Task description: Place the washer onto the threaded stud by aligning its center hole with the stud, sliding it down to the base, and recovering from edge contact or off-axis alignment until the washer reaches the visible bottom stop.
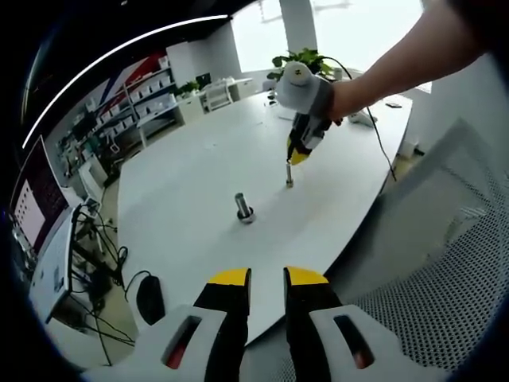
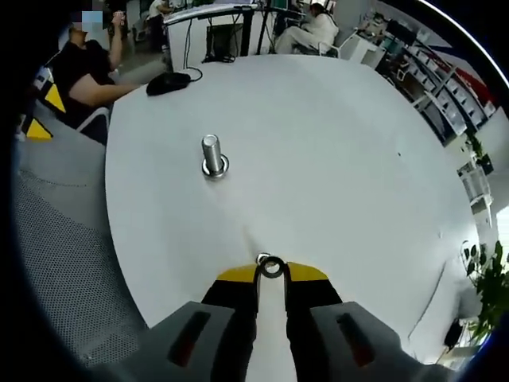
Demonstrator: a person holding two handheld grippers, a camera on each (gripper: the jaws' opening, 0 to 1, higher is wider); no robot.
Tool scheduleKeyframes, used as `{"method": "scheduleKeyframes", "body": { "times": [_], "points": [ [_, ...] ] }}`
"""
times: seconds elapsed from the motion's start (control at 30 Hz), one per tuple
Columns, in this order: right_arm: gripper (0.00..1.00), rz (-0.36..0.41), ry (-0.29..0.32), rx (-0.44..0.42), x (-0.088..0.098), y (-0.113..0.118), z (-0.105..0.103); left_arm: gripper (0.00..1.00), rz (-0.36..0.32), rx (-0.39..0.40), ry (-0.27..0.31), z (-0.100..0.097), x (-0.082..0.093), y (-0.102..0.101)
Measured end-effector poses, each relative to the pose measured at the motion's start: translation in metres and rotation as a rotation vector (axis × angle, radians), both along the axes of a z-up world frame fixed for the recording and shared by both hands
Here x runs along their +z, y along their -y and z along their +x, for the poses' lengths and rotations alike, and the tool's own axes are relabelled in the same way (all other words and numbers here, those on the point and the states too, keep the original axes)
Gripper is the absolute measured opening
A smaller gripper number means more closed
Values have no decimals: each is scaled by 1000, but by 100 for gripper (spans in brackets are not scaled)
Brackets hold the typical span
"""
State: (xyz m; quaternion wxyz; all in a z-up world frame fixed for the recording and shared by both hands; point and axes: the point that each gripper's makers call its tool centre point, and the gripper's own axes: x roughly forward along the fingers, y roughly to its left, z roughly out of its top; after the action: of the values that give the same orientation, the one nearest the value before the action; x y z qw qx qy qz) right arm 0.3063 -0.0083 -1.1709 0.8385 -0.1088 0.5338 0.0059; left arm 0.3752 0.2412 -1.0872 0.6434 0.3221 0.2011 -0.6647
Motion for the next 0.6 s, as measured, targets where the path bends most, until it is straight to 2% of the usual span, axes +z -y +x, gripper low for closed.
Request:
{"method": "scheduleKeyframes", "body": {
  "times": [0.07,0.13,0.6],
  "points": [
    [14,0,2,5,3,-3,3,14,1,0,0,0,1,0],
    [14,-3,-5,15,-2,1,6,14,1,1,1,0,1,-1],
    [14,0,-36,33,-10,2,3,14,9,7,3,1,-1,-1]
  ]
}}
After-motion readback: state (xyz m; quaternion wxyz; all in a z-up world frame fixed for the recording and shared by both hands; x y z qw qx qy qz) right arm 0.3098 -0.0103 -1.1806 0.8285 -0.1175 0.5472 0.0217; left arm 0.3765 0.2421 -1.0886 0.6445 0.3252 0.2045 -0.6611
